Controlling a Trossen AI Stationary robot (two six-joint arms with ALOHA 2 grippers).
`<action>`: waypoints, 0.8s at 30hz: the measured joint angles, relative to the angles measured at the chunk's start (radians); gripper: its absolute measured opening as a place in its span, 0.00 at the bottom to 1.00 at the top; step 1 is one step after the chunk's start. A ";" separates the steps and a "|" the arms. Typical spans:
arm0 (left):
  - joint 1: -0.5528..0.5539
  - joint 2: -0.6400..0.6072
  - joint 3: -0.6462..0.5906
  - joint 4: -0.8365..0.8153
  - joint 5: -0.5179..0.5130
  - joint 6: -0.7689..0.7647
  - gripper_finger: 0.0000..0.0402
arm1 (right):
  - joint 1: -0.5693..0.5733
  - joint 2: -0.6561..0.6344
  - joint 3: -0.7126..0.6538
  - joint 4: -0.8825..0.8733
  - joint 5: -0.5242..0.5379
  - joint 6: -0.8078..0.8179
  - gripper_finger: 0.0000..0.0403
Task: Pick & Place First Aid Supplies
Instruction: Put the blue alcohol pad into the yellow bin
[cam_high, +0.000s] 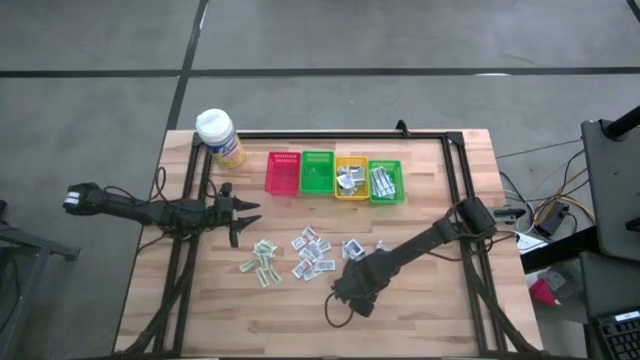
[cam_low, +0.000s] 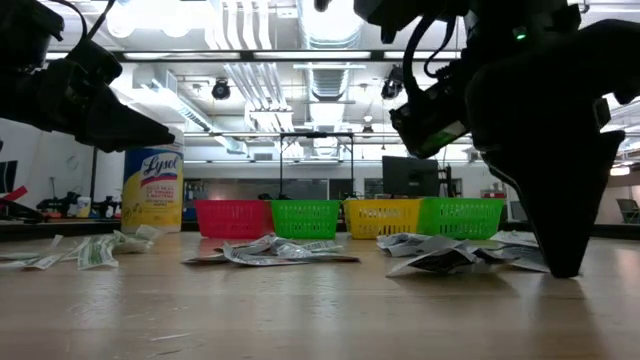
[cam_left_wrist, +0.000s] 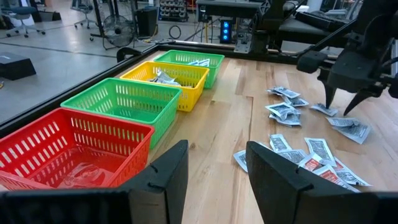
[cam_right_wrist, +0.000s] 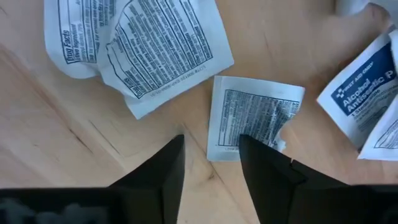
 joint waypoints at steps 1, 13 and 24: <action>0.000 0.000 0.000 0.000 0.000 0.000 0.39 | 0.000 0.000 0.000 0.004 0.004 -0.006 0.34; 0.000 0.000 0.000 0.000 0.000 0.000 0.39 | 0.000 -0.006 -0.001 0.032 0.010 -0.070 0.26; 0.000 0.000 0.000 0.000 0.000 0.000 0.39 | 0.000 -0.007 -0.002 0.030 0.034 -0.035 0.20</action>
